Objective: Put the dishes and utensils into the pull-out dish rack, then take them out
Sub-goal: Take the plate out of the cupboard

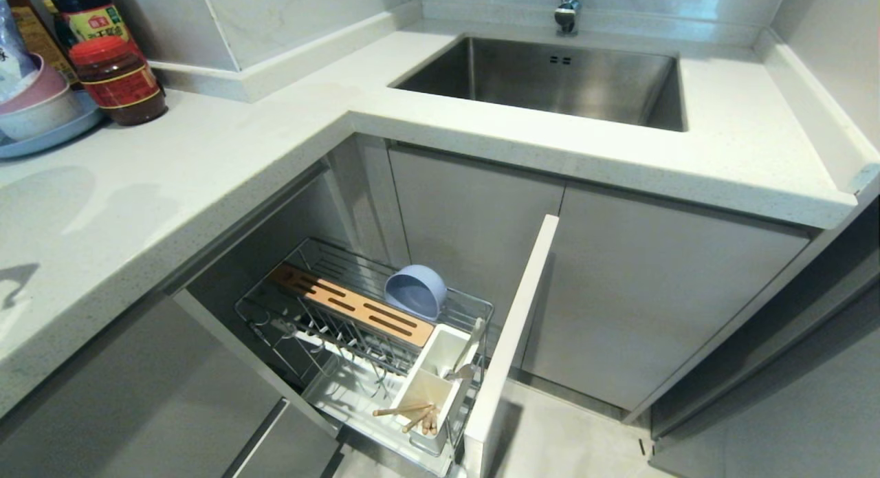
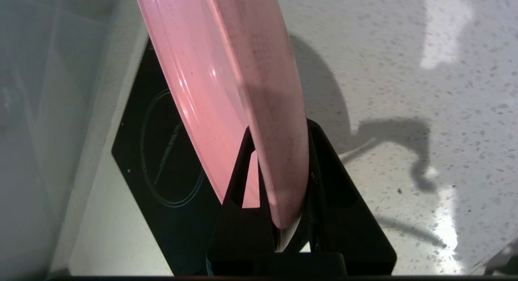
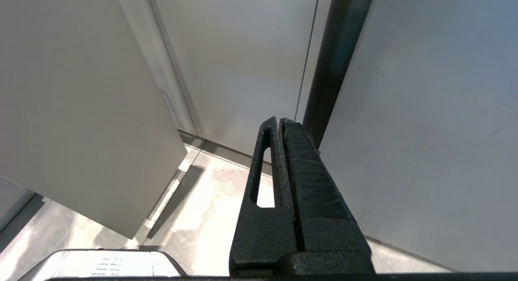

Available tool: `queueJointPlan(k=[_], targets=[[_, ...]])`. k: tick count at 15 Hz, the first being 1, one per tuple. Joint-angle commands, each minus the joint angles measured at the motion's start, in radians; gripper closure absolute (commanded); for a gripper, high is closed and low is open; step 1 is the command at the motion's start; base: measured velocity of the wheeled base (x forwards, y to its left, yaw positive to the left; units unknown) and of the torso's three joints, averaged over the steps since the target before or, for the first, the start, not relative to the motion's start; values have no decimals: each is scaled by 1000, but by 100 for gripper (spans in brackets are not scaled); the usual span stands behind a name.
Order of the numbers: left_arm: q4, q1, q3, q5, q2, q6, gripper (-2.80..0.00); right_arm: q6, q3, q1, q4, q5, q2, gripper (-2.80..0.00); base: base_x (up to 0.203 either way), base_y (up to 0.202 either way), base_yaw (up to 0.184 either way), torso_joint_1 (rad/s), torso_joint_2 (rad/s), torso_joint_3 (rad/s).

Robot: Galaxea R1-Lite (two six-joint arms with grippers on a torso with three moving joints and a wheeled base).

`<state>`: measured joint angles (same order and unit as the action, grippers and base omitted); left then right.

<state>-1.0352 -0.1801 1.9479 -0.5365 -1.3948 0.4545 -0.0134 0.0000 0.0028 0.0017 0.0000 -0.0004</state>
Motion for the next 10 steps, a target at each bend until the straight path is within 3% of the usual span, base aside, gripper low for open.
queueJointPlan(k=[1, 3, 7, 10], targets=[[-20, 37, 1, -14, -76, 3, 0, 0, 0, 0, 0, 0, 0, 0, 0, 0, 0, 0, 0, 0], [-29, 70, 3, -39, -124, 3, 0, 0, 0, 0, 0, 0, 0, 0, 0, 0, 0, 0, 0, 0], [-31, 112, 18, -148, -217, 4, 0, 0, 0, 0, 0, 0, 0, 0, 0, 0, 0, 0, 0, 0], [-56, 147, 19, -155, -260, 3, 0, 0, 0, 0, 0, 0, 0, 0, 0, 0, 0, 0, 0, 0]])
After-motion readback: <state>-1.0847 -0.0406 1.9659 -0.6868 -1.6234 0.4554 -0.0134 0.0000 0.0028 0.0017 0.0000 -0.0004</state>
